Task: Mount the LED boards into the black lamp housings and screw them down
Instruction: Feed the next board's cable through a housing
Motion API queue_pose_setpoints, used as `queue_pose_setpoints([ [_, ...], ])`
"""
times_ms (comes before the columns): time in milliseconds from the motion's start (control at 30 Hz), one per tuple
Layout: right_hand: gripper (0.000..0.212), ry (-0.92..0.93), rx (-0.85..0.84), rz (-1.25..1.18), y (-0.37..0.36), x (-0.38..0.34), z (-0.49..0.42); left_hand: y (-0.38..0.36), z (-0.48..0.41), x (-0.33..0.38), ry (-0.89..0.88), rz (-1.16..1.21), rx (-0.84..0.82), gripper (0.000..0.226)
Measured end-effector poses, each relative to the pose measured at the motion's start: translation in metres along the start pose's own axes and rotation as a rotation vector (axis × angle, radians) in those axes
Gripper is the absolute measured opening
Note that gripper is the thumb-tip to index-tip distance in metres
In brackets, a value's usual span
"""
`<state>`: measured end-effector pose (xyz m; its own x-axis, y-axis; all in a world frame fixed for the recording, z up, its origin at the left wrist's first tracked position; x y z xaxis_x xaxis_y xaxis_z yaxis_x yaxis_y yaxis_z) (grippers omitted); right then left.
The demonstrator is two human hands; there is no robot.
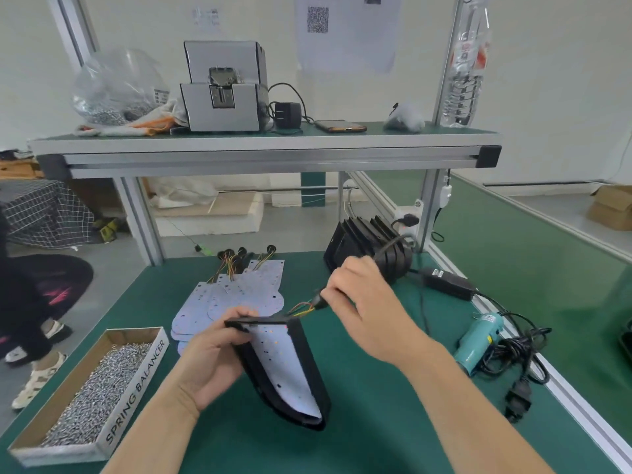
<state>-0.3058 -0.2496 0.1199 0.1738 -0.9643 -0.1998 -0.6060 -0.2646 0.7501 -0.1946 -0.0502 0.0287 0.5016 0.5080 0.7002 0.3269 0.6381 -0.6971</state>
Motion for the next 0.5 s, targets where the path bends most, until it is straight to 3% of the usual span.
queue_pose_setpoints([
  [100,0.025,-0.092,-0.095,-0.096,-0.026,-0.009,0.011,0.012,-0.002,-0.002,-0.020,-0.054,0.112,0.051],
  [233,0.026,-0.169,-0.135,-0.151,-0.039,-0.022,0.013,-0.009,0.017,0.038,-0.418,-0.499,0.245,0.059],
  [300,0.025,-0.157,-0.163,-0.114,-0.039,-0.027,0.009,-0.046,0.033,0.057,-0.577,-0.838,0.002,0.044],
  [400,0.021,-0.108,-0.194,-0.107,-0.036,-0.038,0.003,-0.093,0.039,0.041,-0.462,-1.497,-0.441,0.049],
  [467,0.019,-0.097,-0.205,-0.139,-0.033,-0.044,0.000,-0.103,0.033,0.028,-0.437,-1.708,-0.456,0.055],
  [500,0.019,-0.102,-0.202,-0.142,-0.031,-0.046,0.000,-0.105,0.031,0.026,-0.464,-1.718,-0.421,0.045],
])
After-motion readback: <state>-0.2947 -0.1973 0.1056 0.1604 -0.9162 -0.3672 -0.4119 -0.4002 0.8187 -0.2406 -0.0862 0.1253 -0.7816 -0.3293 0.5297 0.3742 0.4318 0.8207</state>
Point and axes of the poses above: each hand's wrist, its own z-axis away from the middle knuckle, its own y-axis out of the back of the hand, x = y × z, the point moved 4 cm from there along -z, towards the middle knuckle, and after that the axes turned 13 degrees about z, right-handed, at the moved point
